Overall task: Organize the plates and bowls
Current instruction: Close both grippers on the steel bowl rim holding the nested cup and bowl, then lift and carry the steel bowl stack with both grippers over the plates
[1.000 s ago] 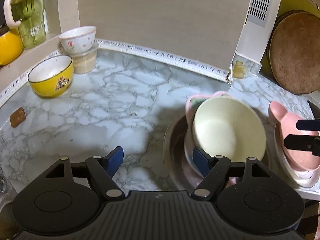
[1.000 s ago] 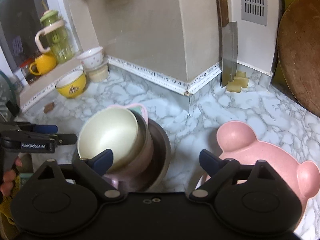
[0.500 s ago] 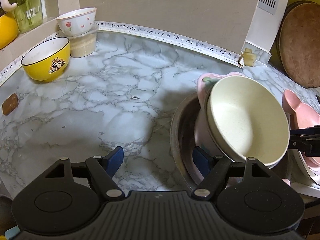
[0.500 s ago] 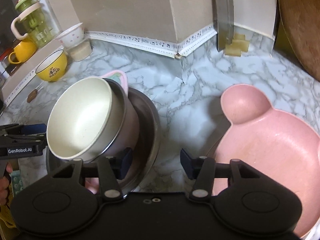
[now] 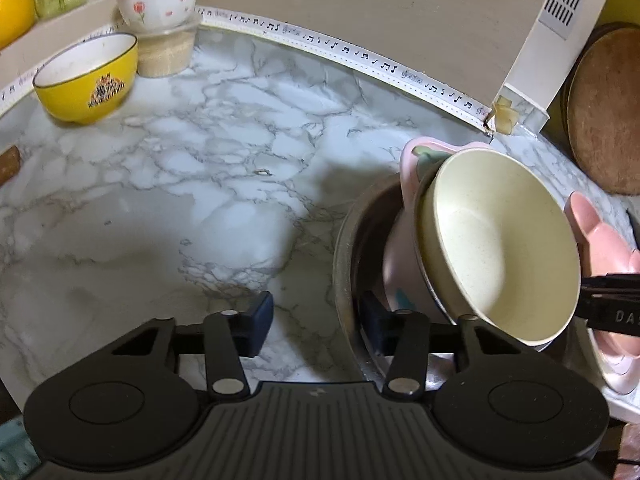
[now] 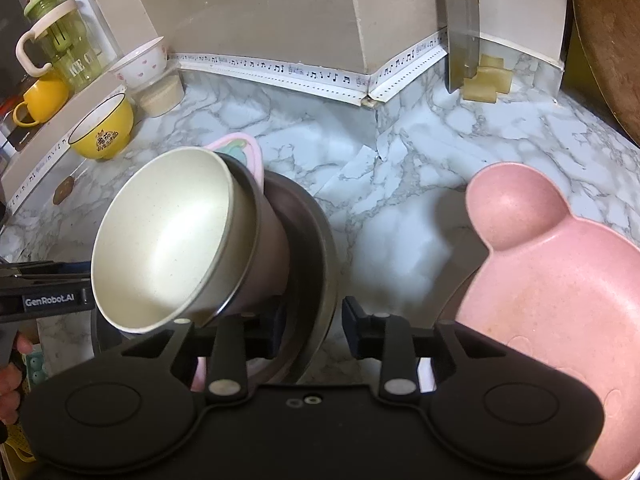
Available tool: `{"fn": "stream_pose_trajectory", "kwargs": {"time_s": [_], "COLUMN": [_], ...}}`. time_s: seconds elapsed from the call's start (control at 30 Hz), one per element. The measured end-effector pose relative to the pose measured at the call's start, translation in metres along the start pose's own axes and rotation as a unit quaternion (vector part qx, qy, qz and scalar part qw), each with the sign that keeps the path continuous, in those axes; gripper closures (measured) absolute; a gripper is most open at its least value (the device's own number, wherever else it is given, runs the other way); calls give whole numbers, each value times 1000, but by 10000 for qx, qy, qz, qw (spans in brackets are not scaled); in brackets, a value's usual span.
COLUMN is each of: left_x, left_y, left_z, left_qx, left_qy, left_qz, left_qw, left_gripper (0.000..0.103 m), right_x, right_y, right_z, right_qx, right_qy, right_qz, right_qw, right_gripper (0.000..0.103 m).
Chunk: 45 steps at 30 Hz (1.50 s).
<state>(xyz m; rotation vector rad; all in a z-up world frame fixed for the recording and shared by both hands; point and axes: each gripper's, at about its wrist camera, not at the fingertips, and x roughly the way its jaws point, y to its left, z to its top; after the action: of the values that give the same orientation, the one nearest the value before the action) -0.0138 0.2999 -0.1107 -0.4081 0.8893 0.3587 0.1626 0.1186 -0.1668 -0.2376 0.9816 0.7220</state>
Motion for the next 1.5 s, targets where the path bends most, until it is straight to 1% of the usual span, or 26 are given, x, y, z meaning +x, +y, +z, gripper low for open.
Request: {"fn": "stream_pose_trajectory", "kwargs": {"time_s": [0.03, 0.1, 0.2, 0.3, 0.37, 0.47, 0.6, 0.8, 0.9, 1.07, 1.3, 1.5], "left_x": [0, 0, 0, 1, 1, 1, 0, -4, -7, -14, -32, -46], "left_y": [0, -1, -5, -7, -8, -9, -10, -16, -20, -25, -41, -66], "left_z": [0, 0, 2, 4, 4, 5, 5, 4, 4, 6, 15, 26], "left_qx": [-54, -128, -156, -186, -181, -157, -109, -12, 51, 120, 267, 426], "left_qy": [21, 62, 133, 212, 236, 262, 253, 164, 131, 50, -73, -106], "left_qz": [-55, -143, -162, -181, -167, -126, -125, -81, -50, -30, -94, -243], "left_qw": [10000, 9998, 9997, 9994, 9994, 9995, 9995, 9998, 9999, 9999, 9996, 9987], "left_gripper": [65, 76, 84, 87, 90, 90, 91, 91, 91, 91, 91, 91], "right_x": [0, -1, -1, -1, -1, 0, 0, -3, -6, -12, -34, -61], "right_y": [0, 0, 0, -2, -4, -1, -4, -4, -1, -4, -9, -20], "right_z": [0, 0, -1, -1, -1, 0, 1, 0, -2, -2, 1, 5], "right_qx": [10, 25, 79, 146, 174, 163, 303, 167, 13, -5, 87, 238], "right_qy": [-11, -22, -9, 15, 42, 76, 86, 1, -76, -123, -289, -408], "right_qz": [-3, 2, -43, -55, -35, -94, -57, -96, -185, -150, -135, -200], "right_qw": [10000, 10000, 10000, 9999, 9998, 9998, 9995, 9998, 9998, 9998, 9995, 9987], "right_gripper": [75, 79, 84, 89, 90, 90, 91, 91, 91, 91, 91, 91]}}
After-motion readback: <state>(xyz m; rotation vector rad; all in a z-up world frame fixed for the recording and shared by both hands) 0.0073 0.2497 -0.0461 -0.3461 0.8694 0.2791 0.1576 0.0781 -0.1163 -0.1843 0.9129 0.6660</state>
